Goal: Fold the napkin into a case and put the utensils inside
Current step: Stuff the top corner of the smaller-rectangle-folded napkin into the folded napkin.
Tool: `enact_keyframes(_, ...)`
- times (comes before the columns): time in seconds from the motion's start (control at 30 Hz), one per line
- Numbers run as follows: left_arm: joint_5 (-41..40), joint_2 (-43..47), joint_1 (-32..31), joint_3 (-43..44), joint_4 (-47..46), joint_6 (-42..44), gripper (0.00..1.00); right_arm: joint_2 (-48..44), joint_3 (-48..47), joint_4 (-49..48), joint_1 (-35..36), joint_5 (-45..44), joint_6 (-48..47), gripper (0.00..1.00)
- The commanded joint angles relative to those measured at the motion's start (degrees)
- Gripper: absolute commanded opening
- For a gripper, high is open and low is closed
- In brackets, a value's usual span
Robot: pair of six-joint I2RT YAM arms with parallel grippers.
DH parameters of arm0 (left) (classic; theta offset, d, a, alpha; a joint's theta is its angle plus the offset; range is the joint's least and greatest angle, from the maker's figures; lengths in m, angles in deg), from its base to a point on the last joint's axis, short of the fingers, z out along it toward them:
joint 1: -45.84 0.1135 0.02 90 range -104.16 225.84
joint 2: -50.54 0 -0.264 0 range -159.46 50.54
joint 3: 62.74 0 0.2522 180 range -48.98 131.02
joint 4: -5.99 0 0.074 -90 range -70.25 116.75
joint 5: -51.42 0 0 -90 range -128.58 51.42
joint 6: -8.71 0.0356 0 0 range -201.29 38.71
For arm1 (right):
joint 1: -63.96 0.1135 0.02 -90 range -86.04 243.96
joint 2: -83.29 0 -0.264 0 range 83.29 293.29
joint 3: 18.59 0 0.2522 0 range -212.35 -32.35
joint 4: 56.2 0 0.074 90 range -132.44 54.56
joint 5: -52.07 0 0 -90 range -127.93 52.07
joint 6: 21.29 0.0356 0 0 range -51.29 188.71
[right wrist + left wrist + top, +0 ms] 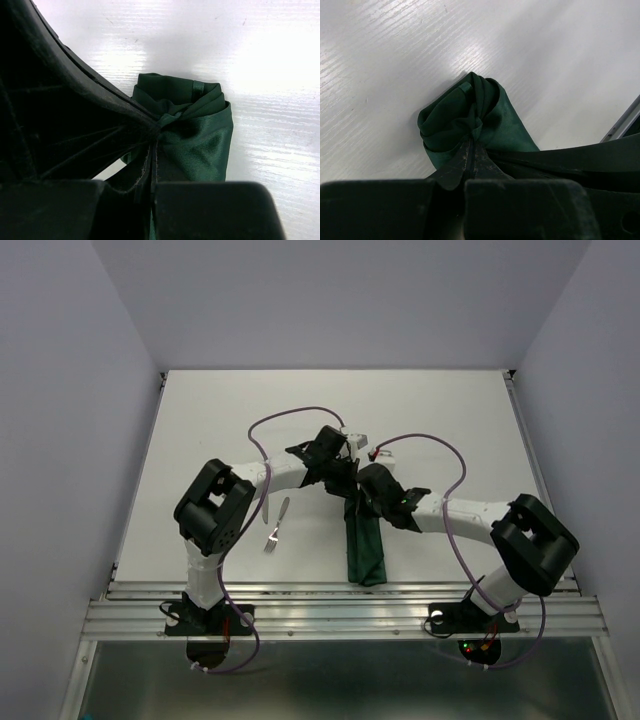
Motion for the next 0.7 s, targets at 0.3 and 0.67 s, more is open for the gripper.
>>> enact_keyframes(0.3,1.7,3.6,-0.2,-0.5,-0.7,-0.4,0.0,3.2,-0.9,-9.1,0.3,-0.4,1.1,0.01)
enact_keyframes(0.67,2.6,3.5,-0.1,-1.7,-1.8,-1.2,0.0,7.0,-0.5,-12.3,0.3,-0.1,2.0,0.01)
